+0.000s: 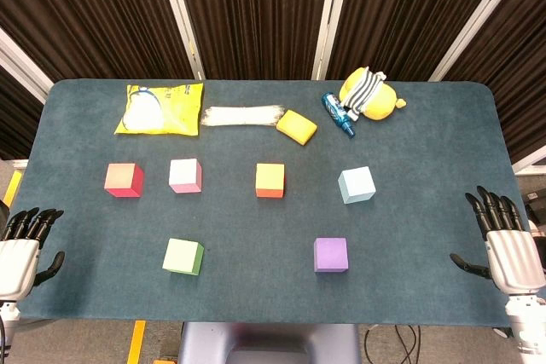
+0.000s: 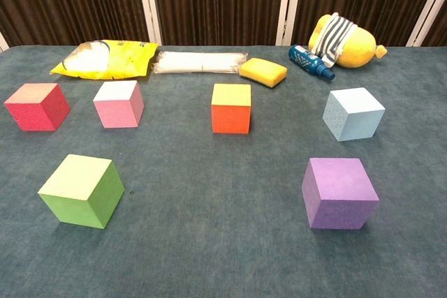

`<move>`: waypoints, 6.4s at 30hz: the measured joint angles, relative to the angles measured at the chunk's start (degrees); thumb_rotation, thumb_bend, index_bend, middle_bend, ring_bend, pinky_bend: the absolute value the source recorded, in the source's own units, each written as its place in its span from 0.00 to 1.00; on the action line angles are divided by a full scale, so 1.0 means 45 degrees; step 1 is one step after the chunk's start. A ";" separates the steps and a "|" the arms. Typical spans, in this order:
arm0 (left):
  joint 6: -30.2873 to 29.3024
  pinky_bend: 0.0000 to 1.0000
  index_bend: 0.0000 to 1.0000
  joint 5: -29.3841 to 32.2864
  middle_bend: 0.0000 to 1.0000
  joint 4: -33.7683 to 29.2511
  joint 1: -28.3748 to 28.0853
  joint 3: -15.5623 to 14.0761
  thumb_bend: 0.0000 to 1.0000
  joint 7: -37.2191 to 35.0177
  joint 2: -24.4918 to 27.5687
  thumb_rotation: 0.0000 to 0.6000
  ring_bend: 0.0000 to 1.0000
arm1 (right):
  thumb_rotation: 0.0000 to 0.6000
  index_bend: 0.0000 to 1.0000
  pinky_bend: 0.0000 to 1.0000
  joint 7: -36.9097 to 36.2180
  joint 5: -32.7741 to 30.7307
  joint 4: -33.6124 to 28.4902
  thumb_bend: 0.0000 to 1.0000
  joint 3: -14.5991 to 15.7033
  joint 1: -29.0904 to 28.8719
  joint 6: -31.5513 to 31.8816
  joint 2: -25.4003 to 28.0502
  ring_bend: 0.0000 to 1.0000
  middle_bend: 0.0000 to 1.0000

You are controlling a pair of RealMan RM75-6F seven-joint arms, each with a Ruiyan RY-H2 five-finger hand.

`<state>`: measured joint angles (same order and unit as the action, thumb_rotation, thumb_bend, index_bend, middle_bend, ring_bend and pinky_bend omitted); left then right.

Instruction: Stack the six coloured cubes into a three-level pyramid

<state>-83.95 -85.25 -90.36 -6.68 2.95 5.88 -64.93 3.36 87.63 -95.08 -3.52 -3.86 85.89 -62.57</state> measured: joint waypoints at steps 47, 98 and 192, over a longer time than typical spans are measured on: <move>1.0821 0.10 0.00 0.4587 0.07 0.5336 -0.9379 0.2075 0.38 0.1252 -0.3732 1.00 0.02 | 1.00 0.00 0.00 0.0015 0.0169 -0.0385 0.00 -0.0207 -0.0227 0.0106 0.0190 0.00 0.00; 1.1195 0.19 0.19 0.5279 0.36 0.6396 -1.0531 0.1270 0.39 0.0786 -0.4689 1.00 0.28 | 1.00 0.00 0.00 -0.0089 -0.0408 -0.0210 0.00 -0.0278 -0.0256 -0.0048 -0.0022 0.00 0.00; 1.1005 0.13 0.00 0.9621 0.00 0.5438 -1.3968 0.1096 0.38 0.4069 -0.6326 1.00 0.00 | 1.00 0.00 0.01 -0.1149 -0.0242 0.0248 0.00 -0.0172 0.0186 0.0092 0.0319 0.00 0.00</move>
<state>-34.42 -41.95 -65.89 -69.54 7.88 24.19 -93.39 -1.81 86.55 -93.96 -4.29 -3.03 86.30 -61.14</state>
